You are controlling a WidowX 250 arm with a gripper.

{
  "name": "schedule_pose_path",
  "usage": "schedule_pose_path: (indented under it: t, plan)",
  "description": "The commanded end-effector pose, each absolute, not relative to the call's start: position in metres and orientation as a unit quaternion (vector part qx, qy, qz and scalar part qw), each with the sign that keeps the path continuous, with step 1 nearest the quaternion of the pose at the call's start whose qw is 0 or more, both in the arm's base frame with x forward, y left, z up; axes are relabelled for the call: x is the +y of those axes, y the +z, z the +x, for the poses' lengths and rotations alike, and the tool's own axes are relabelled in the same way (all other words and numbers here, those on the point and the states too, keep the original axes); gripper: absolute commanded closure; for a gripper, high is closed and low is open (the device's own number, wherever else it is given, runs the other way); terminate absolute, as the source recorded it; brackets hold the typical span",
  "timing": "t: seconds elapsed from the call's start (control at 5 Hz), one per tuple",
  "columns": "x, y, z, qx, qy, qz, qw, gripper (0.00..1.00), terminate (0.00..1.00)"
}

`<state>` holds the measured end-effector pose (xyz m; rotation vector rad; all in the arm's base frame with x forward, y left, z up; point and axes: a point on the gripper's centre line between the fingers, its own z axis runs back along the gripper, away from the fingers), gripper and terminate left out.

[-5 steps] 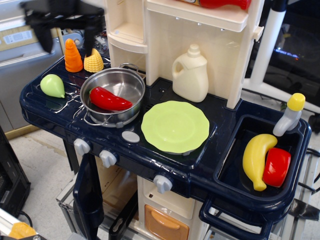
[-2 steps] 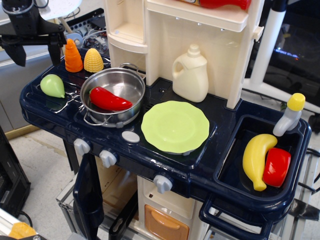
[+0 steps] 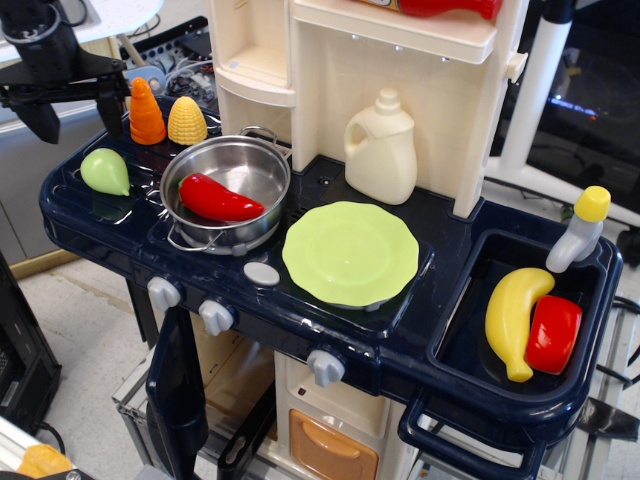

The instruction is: Put pear on plate

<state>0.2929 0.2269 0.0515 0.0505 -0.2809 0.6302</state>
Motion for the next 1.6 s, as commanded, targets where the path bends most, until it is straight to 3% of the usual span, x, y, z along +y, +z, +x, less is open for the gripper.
schedule_pose_path:
  t: [0.0,0.6,0.8,1.0,1.2,1.4]
  plan:
    - [0.220,0.060,0.289,-0.161,0.304,0.023,0.939,0.00,0.00]
    - [0.204,0.047,0.278,-0.167,0.317,0.003,0.933,0.00,0.00]
    - [0.201,0.045,0.276,-0.172,0.320,0.006,0.932,1.00,0.00]
    - [0.204,0.058,0.277,-0.172,0.320,0.021,0.932,1.00,0.00]
    - [0.201,0.088,0.280,-0.156,0.324,0.038,0.932,1.00,0.00]
    - [0.160,0.131,0.280,-0.130,0.350,0.066,0.925,1.00,0.00]
